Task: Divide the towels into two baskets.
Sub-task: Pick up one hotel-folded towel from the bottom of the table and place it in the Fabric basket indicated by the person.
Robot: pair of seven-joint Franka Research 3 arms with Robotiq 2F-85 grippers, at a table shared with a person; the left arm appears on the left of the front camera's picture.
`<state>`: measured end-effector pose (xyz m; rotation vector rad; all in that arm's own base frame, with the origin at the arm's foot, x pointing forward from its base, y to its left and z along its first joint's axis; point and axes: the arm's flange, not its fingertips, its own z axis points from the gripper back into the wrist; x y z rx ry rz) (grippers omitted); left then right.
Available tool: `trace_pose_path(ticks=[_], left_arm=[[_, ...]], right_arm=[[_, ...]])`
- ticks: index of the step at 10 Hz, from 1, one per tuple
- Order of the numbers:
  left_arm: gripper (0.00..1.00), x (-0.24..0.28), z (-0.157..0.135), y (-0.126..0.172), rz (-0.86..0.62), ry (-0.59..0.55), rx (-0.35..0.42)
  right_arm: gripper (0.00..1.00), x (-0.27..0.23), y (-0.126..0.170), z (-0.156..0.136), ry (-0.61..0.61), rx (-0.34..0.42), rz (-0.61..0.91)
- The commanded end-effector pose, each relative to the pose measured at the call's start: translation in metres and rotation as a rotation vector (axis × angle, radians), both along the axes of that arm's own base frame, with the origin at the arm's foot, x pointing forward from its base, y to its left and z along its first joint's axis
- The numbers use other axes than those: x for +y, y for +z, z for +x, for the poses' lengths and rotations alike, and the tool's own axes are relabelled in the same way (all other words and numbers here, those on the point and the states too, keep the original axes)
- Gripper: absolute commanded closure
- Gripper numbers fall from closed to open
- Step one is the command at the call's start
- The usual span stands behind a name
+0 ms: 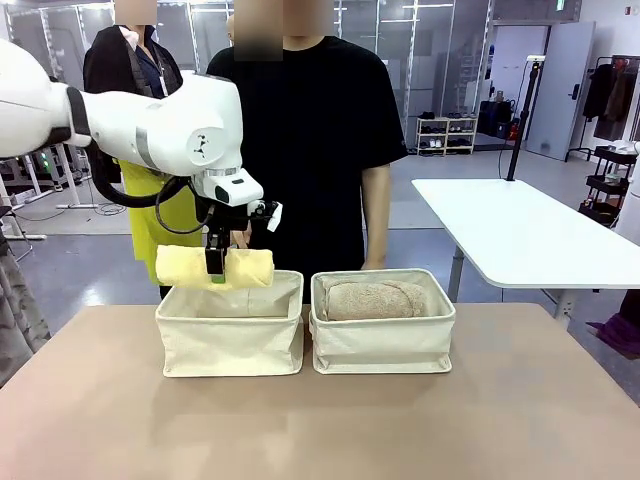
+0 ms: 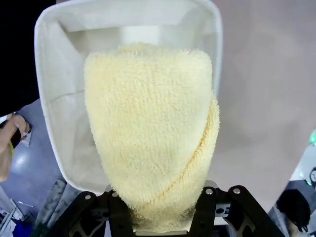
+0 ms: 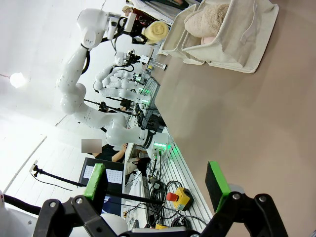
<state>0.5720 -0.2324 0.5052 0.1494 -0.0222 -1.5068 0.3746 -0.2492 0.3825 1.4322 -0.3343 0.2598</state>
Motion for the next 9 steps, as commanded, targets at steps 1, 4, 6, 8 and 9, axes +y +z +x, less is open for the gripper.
trace_pose_path(ticks=[1,4,6,8,9], left_arm=[[0.58,-0.005,0.023,-0.006,0.012,-0.028,-0.035],[0.58,-0.014,0.050,-0.035,-0.006,-0.067,0.021],[0.58,-0.012,0.061,-0.049,-0.043,-0.075,0.056],[0.45,-0.015,0.062,-0.060,-0.034,-0.082,0.079],[0.16,-0.016,0.060,-0.058,-0.026,-0.089,0.077]], right_arm=[[0.00,0.002,0.003,-0.002,-0.004,-0.007,0.001],[0.00,0.002,0.003,-0.002,-0.004,-0.007,0.001],[0.00,0.002,0.003,-0.002,-0.004,-0.007,0.001],[0.00,0.002,0.003,-0.002,-0.004,-0.007,0.001],[0.00,0.002,0.003,-0.002,-0.004,-0.007,0.001]])
